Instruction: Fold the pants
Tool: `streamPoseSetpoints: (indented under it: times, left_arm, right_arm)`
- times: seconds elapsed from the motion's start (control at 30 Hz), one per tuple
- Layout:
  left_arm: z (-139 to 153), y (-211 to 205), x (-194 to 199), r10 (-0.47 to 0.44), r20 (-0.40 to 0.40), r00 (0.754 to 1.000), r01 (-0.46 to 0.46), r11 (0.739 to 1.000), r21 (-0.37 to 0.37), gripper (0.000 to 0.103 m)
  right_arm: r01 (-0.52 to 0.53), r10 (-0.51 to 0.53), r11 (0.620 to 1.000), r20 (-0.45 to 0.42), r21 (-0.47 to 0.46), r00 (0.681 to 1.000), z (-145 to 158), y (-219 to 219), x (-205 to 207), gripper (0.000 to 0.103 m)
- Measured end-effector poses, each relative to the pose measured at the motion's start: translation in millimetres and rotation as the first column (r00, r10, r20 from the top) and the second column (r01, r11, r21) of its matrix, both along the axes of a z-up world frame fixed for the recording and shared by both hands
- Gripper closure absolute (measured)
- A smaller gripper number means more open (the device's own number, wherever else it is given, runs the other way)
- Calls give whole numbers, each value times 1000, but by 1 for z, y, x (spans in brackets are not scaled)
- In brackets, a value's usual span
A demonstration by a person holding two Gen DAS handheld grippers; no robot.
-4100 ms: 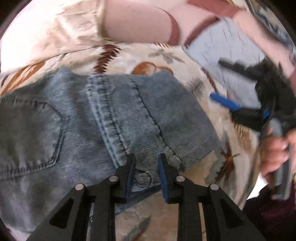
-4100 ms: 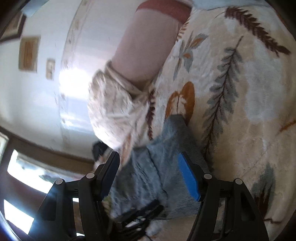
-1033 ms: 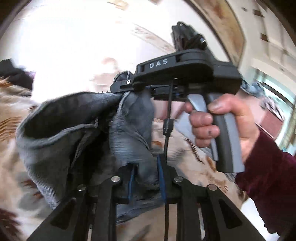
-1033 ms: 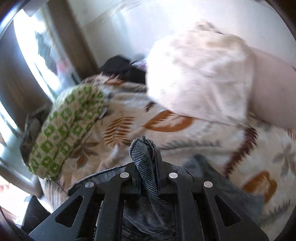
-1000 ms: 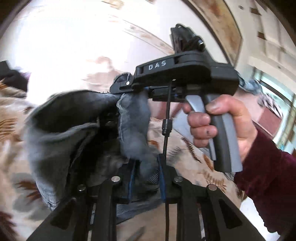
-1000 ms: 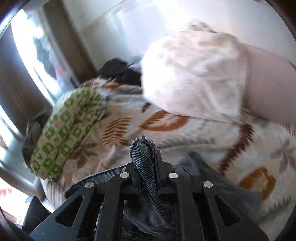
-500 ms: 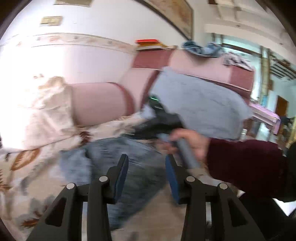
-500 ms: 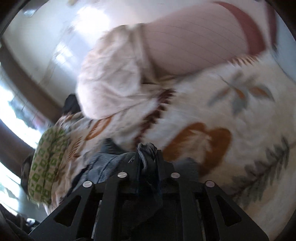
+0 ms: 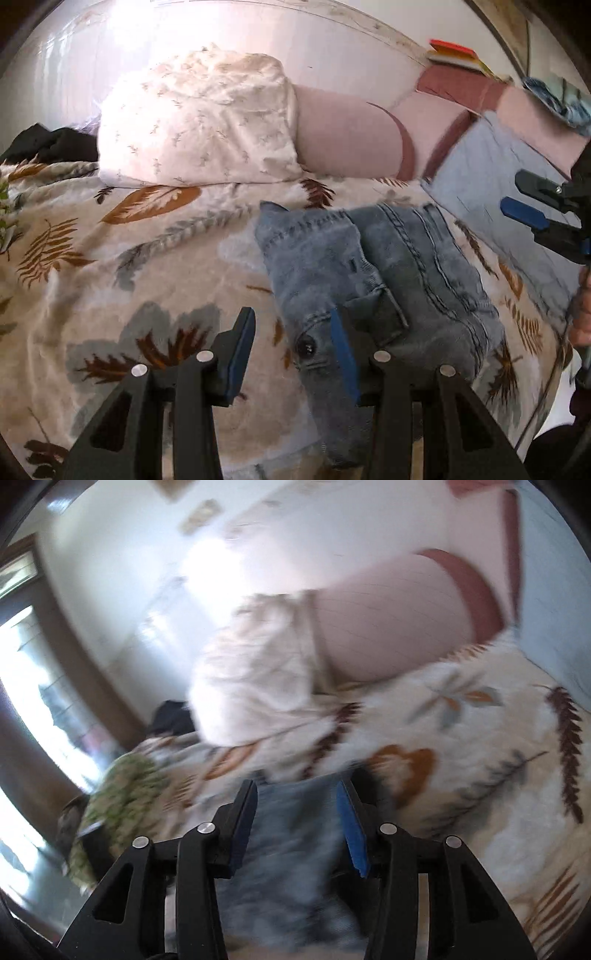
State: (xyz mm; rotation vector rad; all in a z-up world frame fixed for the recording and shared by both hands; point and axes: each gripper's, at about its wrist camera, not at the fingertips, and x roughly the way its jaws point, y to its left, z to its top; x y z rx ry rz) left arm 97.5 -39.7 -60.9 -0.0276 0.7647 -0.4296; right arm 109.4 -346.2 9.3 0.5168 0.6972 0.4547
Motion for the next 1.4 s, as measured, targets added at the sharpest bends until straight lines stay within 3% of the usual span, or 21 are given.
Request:
streamPoseSetpoints:
  times: [0.17,0.33,0.53,0.7,0.83,0.93,1.03,1.2,1.3,1.4]
  left_arm:
    - [-1,-23,-17,-83,30,996,82,996,39,60]
    - [-4,-29,-18,-86,35,996,84,995,52,60]
    - [-13,-52,-15,-51,48,998,45,991,123,60]
    - [-22,-58,-4,-5,26,1000,1,991,134,60]
    - [-15,-48,-3,-7,6,1000,7,994,106,58]
    - [-3,-40,-4,0,25,1000,-2,997,83,58]
    - [14,-34,-10,10,85,996,-16,997,70,58]
    - [16,-49,-22,-92,115,989,83,993,79,58]
    - [0,-68,-28,-180,102,978,164,975,151,58]
    - [-13,-78,-30,-239,101,966,217,956,196,58]
  right_arm:
    - [-102,102,995,-108,8,989,-30,52,-6,56]
    - [-17,0,998,-288,-56,958,-81,46,12,59]
    - [-2,-38,995,-377,-105,925,-115,33,20,71]
    - [-2,-54,988,-353,-157,934,-121,37,29,72]
    - [12,-57,992,-369,-122,928,-118,32,32,71]
    - [6,-41,995,-366,-97,930,-102,29,30,65]
    - [-7,-21,994,-262,-108,965,-69,30,23,63]
    - [31,-44,990,-93,-137,995,-29,40,32,60]
    - [11,-31,982,-104,-188,994,-34,52,50,60]
    - [-22,-21,973,-181,-231,983,-57,62,71,60]
